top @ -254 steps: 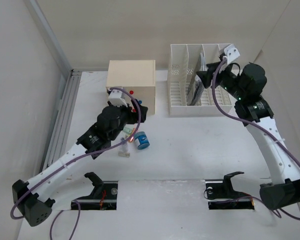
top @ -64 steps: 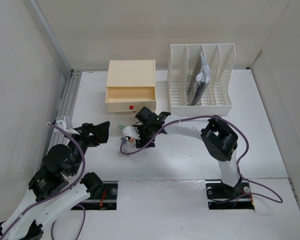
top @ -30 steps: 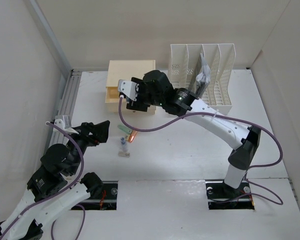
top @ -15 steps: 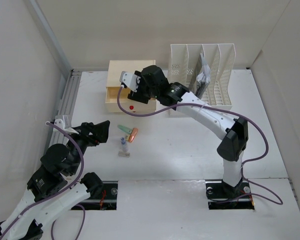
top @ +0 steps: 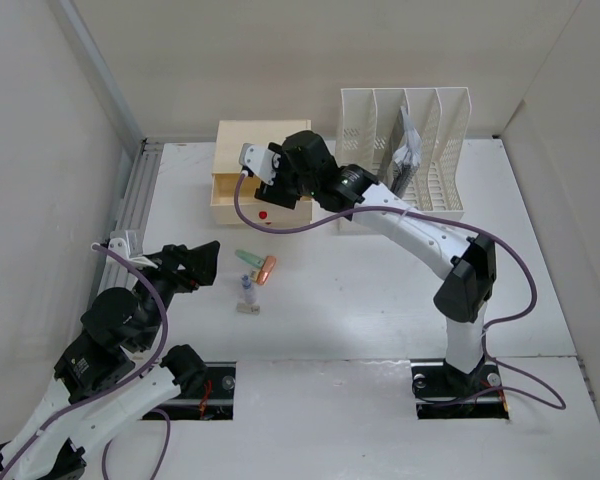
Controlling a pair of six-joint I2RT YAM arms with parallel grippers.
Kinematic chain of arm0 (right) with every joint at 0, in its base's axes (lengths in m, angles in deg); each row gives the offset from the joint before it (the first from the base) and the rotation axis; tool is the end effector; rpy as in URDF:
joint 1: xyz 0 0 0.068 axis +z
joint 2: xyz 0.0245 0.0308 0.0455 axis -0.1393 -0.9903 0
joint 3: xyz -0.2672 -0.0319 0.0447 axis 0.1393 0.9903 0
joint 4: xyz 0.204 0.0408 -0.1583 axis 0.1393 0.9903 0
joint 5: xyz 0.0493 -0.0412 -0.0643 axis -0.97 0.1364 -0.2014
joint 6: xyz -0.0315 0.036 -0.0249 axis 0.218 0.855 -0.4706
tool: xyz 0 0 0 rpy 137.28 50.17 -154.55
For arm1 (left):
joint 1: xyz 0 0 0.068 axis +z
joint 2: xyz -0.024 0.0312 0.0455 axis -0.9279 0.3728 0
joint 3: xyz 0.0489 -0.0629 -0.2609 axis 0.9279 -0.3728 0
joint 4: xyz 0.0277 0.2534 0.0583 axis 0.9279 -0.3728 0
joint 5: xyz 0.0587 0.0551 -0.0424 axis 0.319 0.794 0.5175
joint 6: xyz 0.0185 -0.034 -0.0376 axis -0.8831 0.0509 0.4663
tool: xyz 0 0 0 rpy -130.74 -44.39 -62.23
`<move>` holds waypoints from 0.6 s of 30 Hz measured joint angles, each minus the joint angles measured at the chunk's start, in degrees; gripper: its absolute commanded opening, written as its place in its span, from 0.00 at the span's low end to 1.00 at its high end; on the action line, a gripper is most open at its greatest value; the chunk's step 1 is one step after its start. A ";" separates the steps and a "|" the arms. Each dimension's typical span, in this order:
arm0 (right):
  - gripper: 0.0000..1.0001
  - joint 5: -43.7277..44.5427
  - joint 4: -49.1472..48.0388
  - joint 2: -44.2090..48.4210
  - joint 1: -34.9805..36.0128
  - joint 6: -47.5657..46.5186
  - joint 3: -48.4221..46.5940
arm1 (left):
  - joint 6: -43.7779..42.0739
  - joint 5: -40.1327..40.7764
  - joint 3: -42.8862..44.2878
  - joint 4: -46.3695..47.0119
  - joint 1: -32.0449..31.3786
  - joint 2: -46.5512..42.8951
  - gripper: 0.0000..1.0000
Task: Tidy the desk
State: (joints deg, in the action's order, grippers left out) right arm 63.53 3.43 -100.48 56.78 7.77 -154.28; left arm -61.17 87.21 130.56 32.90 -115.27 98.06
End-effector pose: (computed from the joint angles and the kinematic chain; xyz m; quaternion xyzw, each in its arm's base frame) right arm 0.2987 0.3388 0.3747 -0.5898 0.6219 0.0247 0.5145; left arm 0.0451 -0.0224 0.3828 -0.0786 0.6667 -0.2954 0.6798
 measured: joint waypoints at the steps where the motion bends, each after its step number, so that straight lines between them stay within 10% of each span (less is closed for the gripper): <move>1: 0.52 -0.22 0.00 0.00 0.00 0.00 0.02 | 0.00 0.00 0.00 -0.02 0.00 0.00 0.83; 18: 0.80 -3.89 2.19 3.89 0.00 1.49 0.00 | 0.00 -0.09 0.00 0.68 0.00 0.68 0.83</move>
State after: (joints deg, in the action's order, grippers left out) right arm 59.64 5.62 -96.59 56.78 9.26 -154.28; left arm -61.17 87.13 130.56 33.57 -115.27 98.73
